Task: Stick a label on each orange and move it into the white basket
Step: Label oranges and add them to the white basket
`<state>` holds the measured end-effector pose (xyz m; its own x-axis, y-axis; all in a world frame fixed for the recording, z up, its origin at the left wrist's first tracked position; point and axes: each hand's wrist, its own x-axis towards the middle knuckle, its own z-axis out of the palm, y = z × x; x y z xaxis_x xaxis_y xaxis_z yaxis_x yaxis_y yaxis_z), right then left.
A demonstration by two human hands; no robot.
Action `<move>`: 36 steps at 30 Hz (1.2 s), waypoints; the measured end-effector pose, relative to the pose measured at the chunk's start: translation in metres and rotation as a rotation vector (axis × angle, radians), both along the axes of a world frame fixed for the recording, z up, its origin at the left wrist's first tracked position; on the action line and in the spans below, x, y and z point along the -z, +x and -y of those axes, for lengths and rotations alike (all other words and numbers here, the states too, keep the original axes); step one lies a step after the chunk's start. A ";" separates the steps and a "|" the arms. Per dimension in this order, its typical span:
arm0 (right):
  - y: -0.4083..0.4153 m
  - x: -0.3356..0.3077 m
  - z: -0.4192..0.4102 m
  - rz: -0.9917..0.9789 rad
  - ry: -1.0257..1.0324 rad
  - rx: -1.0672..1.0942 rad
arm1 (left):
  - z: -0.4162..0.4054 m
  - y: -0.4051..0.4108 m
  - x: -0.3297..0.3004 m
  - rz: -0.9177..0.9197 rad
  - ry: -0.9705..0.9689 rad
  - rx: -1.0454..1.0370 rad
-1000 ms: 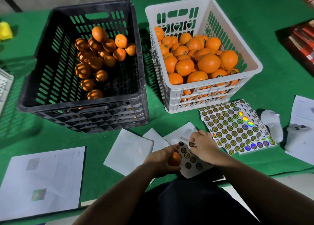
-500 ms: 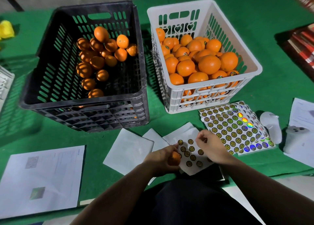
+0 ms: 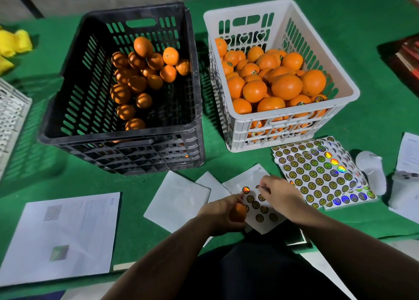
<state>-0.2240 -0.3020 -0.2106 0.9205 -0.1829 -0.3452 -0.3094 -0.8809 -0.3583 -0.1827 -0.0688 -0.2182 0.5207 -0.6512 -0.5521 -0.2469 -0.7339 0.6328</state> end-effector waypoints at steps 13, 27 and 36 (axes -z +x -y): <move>0.000 -0.005 -0.011 -0.034 0.066 0.038 | -0.002 0.002 0.001 -0.014 0.003 0.007; 0.000 0.008 -0.003 0.083 0.431 0.448 | -0.001 0.005 -0.002 -0.014 -0.007 0.039; 0.002 -0.023 0.004 0.307 0.471 0.586 | -0.001 0.004 -0.007 -0.012 -0.030 0.002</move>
<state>-0.2221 -0.3064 -0.1873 0.7863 -0.5634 -0.2535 -0.5012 -0.3420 -0.7949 -0.1792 -0.0673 -0.2116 0.5129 -0.6687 -0.5384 -0.2412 -0.7141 0.6572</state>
